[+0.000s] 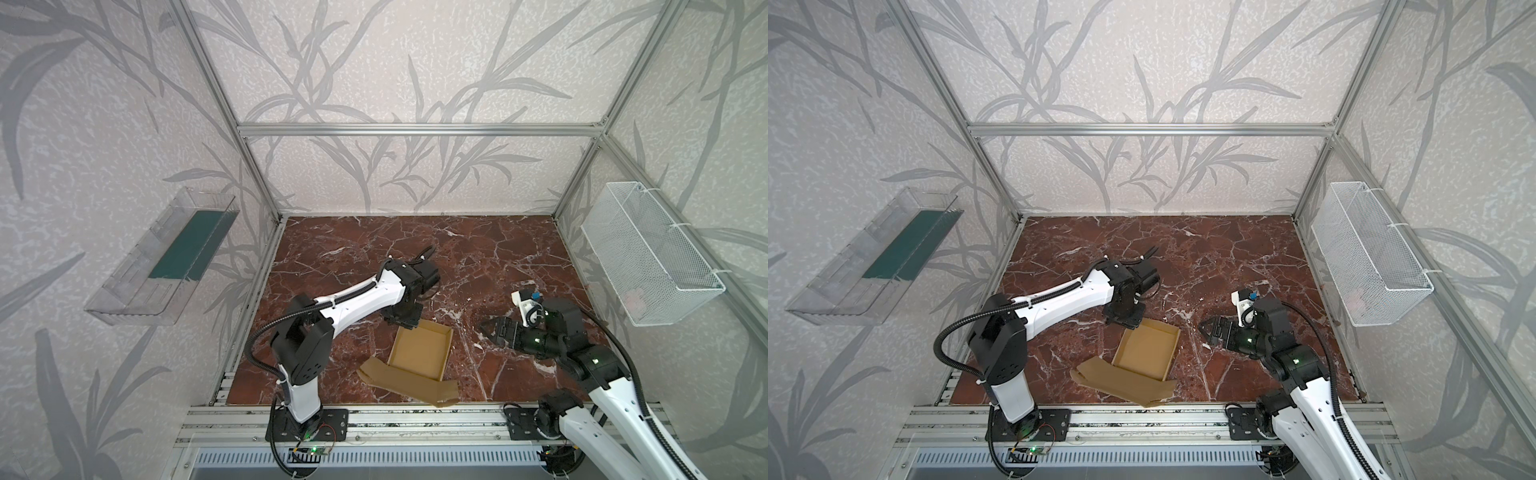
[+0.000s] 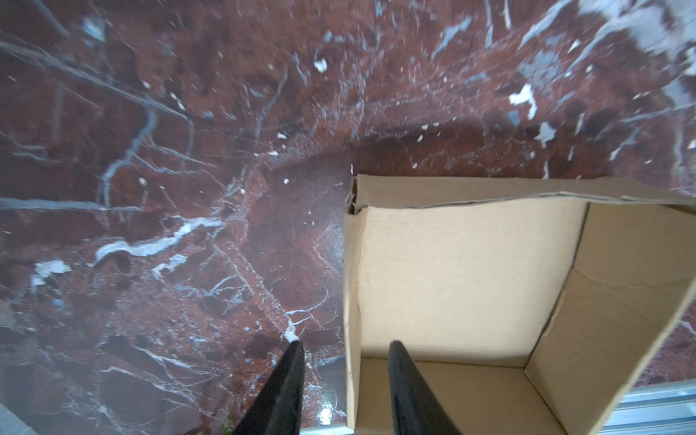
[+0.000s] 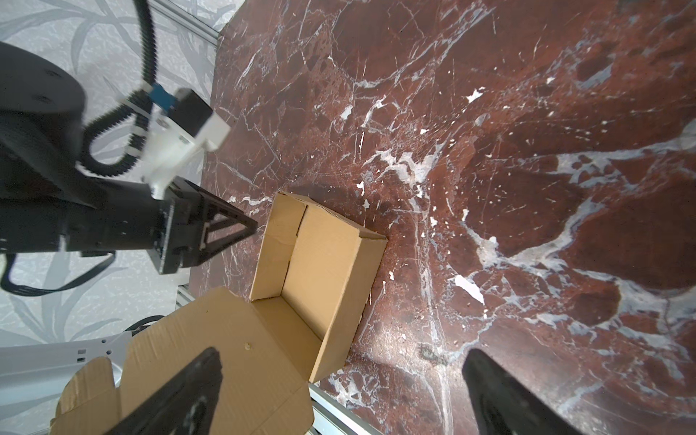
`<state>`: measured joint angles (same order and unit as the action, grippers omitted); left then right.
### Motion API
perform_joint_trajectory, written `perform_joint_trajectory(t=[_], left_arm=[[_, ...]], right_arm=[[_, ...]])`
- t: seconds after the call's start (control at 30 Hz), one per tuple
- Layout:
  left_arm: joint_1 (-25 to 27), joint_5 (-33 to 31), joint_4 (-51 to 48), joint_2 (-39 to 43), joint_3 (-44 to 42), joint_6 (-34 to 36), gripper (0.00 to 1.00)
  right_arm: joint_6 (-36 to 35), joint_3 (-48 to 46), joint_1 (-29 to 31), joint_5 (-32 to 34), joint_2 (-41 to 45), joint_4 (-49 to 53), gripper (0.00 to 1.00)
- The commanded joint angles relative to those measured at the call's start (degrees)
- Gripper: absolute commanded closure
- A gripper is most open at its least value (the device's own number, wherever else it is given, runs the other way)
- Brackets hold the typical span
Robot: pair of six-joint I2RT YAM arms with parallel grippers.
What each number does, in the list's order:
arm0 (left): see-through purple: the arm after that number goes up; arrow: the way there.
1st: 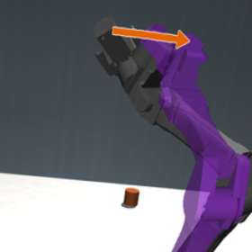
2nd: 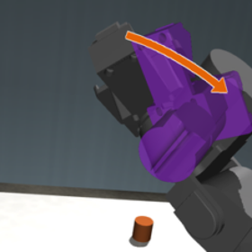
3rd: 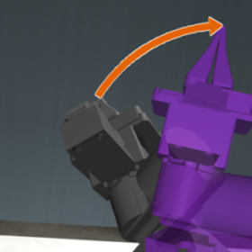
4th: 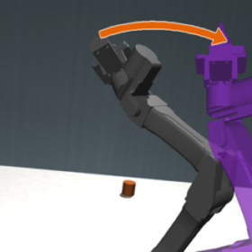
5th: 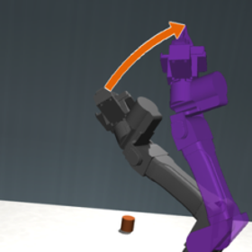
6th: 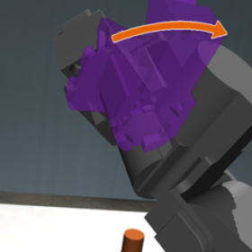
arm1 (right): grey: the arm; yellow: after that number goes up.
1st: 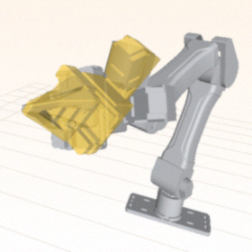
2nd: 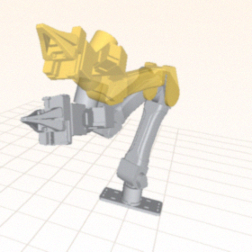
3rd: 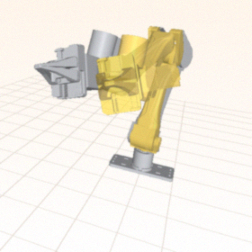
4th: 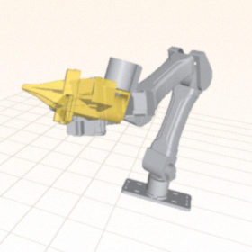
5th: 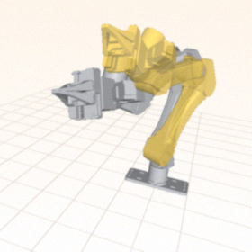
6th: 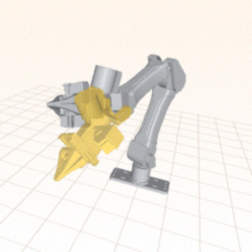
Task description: Fold the paper box
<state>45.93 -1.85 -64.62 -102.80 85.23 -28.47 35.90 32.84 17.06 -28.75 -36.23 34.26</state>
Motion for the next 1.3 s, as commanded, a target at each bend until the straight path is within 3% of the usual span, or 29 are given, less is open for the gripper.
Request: perform_joint_trajectory(t=[0.0, 0.17, 0.37, 0.4, 0.47, 0.53, 0.83, 1.03, 1.27], left_arm=[[-0.67, -4.03, -4.84, 5.09, 3.98, 0.79, 0.6], [-0.75, -5.52, -2.65, 14.71, 2.22, -2.54, 0.6], [-0.67, -6.69, 3.37, 31.48, -9.73, -11.0, 0.56], [-0.67, -7.33, 4.28, 34.32, -11.77, -12.46, 0.54], [-0.67, -8.92, 5.28, 39.96, -15.82, -15.31, 0.39], [-0.67, -9.46, 5.03, 43.49, -18.14, -17.16, 0.36], [-0.32, -10.19, 3.6, 49.51, -26.17, -21.18, 0.33], [-0.32, -12.33, 3.74, 50.95, -27.78, -19.98, 0.33], [-0.33, -13.35, 4.0, 51.73, -29.24, -18.7, 0.33]], right_arm=[[-0.01, -1.02, 2.45, -2.62, -1.39, -4.13, 0.01], [-1.36, -0.76, 13.24, 4.23, -4.19, -6.05, 0.01], [-4.93, -0.11, 17.59, 5.51, -10.44, -8.24, 0.01], [-6.36, 0.81, 19.82, 8.45, -11.61, -7.07, 0.01], [-6.99, 0.77, 21.87, 11.19, -13.74, -8.28, 0.01], [-7.16, 0.4, 21.82, 11.02, -16.5, -10.89, 0.01], [-15.97, 10.94, 21.9, 14.77, -31.66, -11.13, 0.13], [-22.23, 17.87, 22.25, 17.39, -39.7, -9.82, 0.36], [-28.2, 24.16, 23.32, 16.35, -48.46, -7.32, 0.5]])
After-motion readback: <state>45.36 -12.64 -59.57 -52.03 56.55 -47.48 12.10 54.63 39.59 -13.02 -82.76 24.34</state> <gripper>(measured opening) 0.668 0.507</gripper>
